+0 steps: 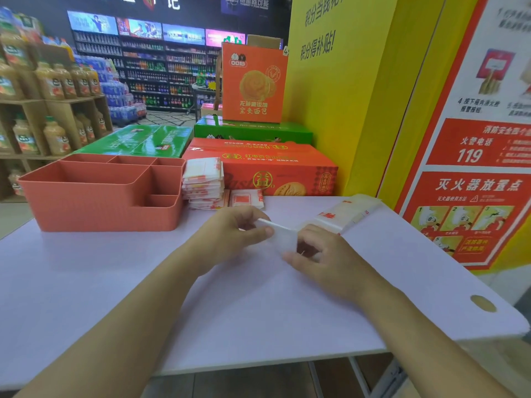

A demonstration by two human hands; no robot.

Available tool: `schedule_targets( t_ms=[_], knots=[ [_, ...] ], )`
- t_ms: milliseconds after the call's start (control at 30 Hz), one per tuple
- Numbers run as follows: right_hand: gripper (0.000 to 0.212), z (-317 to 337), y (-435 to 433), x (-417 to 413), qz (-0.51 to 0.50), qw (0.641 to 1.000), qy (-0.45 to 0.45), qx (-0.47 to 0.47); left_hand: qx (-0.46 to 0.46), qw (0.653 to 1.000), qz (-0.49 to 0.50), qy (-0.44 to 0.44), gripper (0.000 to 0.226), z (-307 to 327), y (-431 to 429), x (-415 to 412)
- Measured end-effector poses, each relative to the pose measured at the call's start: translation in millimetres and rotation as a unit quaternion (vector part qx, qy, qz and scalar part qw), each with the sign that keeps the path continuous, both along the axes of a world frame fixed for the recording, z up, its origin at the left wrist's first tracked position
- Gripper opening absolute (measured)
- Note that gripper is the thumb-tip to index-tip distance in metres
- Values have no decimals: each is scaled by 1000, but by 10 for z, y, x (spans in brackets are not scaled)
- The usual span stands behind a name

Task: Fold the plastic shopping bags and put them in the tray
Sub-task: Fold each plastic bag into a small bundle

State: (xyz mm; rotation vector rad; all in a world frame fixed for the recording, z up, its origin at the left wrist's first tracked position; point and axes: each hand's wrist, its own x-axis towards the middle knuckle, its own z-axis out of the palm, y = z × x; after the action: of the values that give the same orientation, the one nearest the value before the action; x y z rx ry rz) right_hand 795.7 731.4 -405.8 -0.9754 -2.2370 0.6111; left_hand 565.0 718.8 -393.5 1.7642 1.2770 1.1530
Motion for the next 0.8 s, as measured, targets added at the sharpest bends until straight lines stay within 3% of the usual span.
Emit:
schedule_targets(
  t_ms=[67, 200, 333, 400, 500, 667, 800],
  knots=[
    [29, -12, 9, -2, -33, 999, 11, 17, 3, 1000, -1, -12, 5, -7, -2, 38],
    [15, -15, 13, 28, -49, 994, 70, -72, -13, 999, -7, 45, 18, -69, 26, 73],
    [33, 0, 11, 19, -63, 990, 81, -96, 1, 990, 20, 142, 5, -128, 53, 85],
    [37, 11, 33, 30, -91, 988, 82, -89, 18, 984, 27, 177, 16, -143, 63, 96],
    [32, 25, 62, 70, -133, 984, 70, -92, 34, 979, 29, 198, 30, -172, 70, 128],
    [13, -7, 88, 129, -177, 981, -15, -72, 57, 972, 36, 223, 9, -214, 109, 181],
    [8, -10, 89, 105, -192, 979, -52, -38, 63, 966, 58, 244, 18, -243, 150, 205]
  ],
)
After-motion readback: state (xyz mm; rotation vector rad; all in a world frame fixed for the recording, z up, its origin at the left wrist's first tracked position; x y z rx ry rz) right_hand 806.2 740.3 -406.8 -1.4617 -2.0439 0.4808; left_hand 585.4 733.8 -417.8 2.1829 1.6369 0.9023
